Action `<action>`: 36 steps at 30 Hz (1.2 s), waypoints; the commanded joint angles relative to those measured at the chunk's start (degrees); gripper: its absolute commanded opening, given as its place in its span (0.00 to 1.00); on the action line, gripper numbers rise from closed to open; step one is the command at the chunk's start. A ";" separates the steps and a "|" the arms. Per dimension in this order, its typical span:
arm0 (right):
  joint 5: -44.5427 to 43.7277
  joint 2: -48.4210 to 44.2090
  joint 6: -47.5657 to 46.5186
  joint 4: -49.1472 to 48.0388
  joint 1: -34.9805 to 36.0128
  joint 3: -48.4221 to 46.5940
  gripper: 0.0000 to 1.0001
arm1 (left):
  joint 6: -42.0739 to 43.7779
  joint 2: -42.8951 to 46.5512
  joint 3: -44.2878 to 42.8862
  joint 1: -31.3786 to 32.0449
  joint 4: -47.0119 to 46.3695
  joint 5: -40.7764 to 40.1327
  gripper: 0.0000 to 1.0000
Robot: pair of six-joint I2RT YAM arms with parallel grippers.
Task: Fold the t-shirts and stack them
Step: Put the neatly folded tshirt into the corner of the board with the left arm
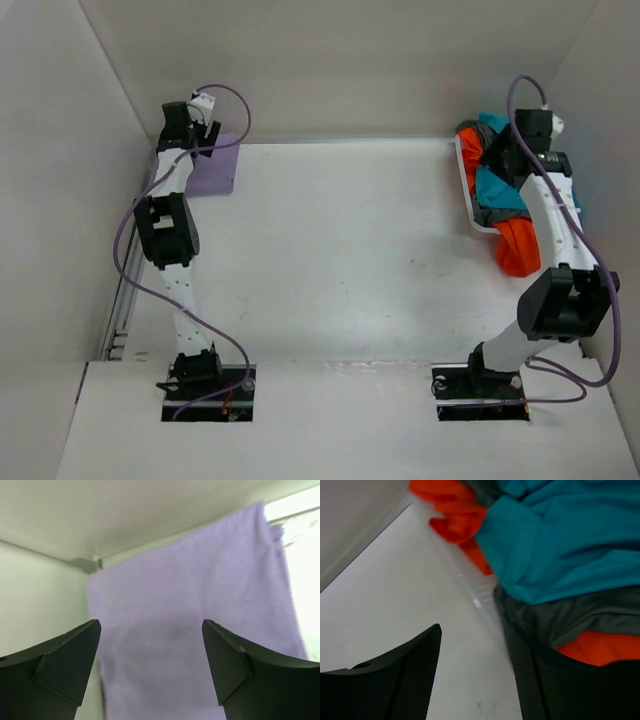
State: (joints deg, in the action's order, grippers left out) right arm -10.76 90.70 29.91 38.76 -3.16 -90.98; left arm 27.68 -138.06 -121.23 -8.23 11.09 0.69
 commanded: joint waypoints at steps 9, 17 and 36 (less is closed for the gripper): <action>-9.01 -0.71 -5.91 -5.19 -11.30 5.82 0.61 | -5.88 20.99 15.40 7.21 6.38 8.63 0.83; -9.71 7.29 -9.25 -8.61 -12.88 1.78 0.61 | -10.54 20.90 19.54 11.70 13.08 10.03 0.81; -9.80 21.80 -11.80 -1.76 -12.80 -4.82 0.66 | -14.41 19.32 21.56 14.60 15.98 9.33 0.81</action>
State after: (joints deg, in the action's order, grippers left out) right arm -20.56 111.44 19.57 37.06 -15.77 -95.48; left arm 14.48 -118.45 -100.14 6.09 27.46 9.67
